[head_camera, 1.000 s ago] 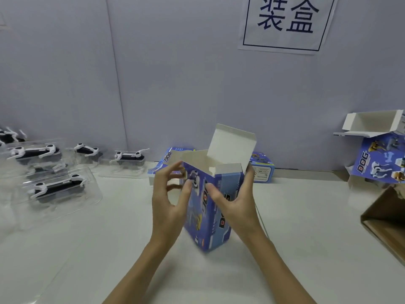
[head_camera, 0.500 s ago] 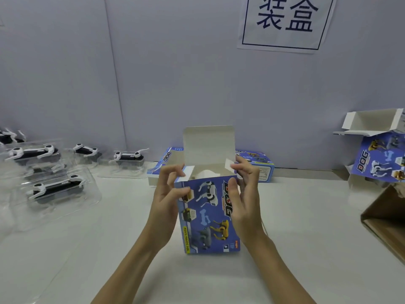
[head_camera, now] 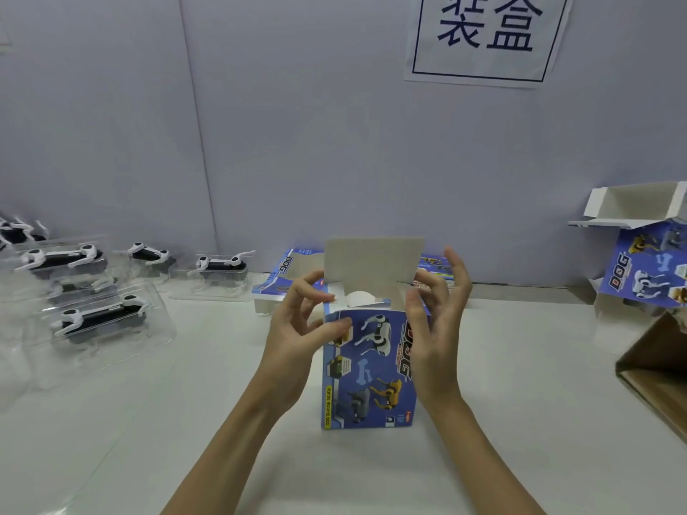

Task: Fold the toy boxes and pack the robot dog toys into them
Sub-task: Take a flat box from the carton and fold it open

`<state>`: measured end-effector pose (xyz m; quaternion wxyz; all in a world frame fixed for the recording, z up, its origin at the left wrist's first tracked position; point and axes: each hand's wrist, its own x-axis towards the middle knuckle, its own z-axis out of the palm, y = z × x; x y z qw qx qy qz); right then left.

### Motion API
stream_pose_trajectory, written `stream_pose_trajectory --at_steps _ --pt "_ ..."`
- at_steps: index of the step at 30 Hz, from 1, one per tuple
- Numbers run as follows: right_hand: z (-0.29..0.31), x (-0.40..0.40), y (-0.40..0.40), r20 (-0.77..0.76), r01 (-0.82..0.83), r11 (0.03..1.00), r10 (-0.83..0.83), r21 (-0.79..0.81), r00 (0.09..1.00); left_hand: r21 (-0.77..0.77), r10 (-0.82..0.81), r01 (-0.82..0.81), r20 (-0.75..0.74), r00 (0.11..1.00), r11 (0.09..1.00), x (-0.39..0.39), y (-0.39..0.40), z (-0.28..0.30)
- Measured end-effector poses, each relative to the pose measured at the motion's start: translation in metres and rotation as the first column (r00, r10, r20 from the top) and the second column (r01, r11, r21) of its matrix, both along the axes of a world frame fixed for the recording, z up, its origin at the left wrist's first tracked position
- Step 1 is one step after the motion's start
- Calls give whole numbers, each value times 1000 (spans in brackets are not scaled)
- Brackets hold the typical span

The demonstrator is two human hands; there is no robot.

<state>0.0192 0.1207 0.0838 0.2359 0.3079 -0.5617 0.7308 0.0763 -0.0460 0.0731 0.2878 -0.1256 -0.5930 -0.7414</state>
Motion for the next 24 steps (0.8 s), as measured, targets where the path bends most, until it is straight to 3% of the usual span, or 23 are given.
stream_pose_trajectory --at_steps 5,11,15,19,24 --pt "-3 1 3 -44 54 997 -51 60 998 -54 -3 0 -50 999 999 -1 3 1" --pt "-12 -11 4 -26 42 995 -40 95 999 -333 107 -104 -7 994 937 8 7 0" --pt "-9 -6 0 -24 47 995 -45 89 999 -306 121 -113 6 993 945 9 11 1" --pt "-5 3 -2 20 -55 998 55 17 998 -157 179 -181 -31 983 971 5 17 -3" --pt "-5 4 -5 52 -101 995 102 -8 993 -298 313 -314 -51 948 901 4 16 -13"
